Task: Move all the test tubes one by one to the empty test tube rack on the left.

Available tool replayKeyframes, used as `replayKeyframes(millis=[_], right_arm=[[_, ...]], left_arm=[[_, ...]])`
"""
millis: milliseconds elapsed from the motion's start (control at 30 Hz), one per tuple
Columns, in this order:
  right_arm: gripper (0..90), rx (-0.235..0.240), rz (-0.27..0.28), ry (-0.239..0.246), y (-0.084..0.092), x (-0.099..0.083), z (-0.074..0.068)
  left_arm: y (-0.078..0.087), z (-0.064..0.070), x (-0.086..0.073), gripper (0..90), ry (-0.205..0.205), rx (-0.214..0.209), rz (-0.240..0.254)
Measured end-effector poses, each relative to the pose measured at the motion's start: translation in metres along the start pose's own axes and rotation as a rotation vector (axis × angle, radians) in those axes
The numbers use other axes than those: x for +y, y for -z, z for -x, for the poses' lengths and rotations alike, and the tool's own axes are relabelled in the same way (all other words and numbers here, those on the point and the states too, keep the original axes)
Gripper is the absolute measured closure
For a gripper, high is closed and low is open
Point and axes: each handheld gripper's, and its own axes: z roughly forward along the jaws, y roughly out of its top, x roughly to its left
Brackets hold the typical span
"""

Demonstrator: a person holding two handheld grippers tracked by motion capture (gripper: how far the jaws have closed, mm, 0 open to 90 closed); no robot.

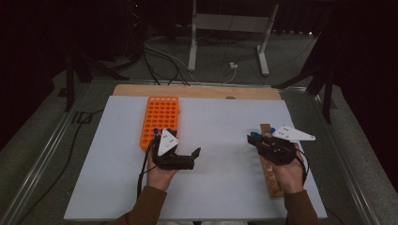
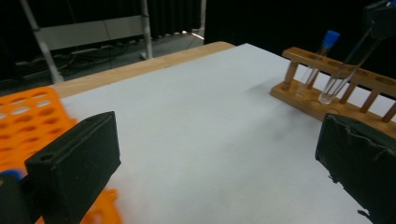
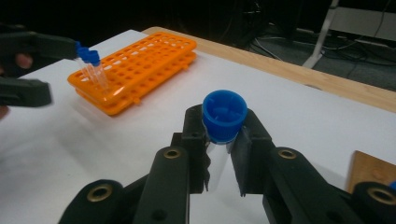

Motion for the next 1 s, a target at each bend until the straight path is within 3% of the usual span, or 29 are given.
replayKeyframes(millis=[633,1000], right_arm=[[76.9,0.059,-0.023,0.007,-0.012,-0.001,-0.017],[76.9,0.11,-0.045,0.012,-0.021,-0.003,-0.027]], left_arm=[[-0.039,0.041,0.003,1.7,-0.041,-0.116,-0.03],[-0.052,0.061,0.004,18.7,-0.08,-0.191,-0.036]])
